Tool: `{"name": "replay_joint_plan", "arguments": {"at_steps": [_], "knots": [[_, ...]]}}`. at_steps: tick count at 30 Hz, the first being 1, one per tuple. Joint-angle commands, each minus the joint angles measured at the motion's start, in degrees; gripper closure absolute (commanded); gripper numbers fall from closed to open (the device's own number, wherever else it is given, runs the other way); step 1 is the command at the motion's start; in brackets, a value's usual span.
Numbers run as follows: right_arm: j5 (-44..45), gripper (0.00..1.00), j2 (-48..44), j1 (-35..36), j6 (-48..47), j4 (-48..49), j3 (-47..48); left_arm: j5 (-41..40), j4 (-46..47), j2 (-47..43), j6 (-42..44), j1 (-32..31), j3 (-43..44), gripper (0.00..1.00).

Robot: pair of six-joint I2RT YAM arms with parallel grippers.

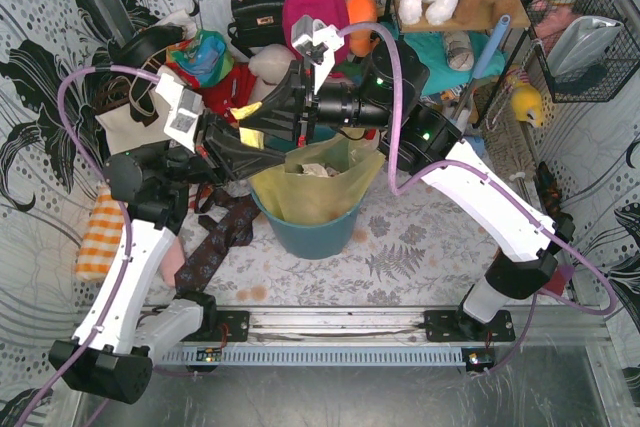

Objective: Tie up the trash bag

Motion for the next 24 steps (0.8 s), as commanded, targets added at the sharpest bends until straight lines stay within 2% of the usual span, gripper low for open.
{"name": "replay_joint_plan", "arguments": {"at_steps": [1,24], "knots": [[2.4,1.0,-0.7,-0.2,-0.2,3.4,1.3,0.9,-2.9,-0.8,2.8,-0.5,-2.7,1.0],[5.9,1.0,-3.9,-0.1,-1.5,5.0,-3.5,-1.3,-1.4,-2.2,2.6,-0.9,-14.1,1.0]]}}
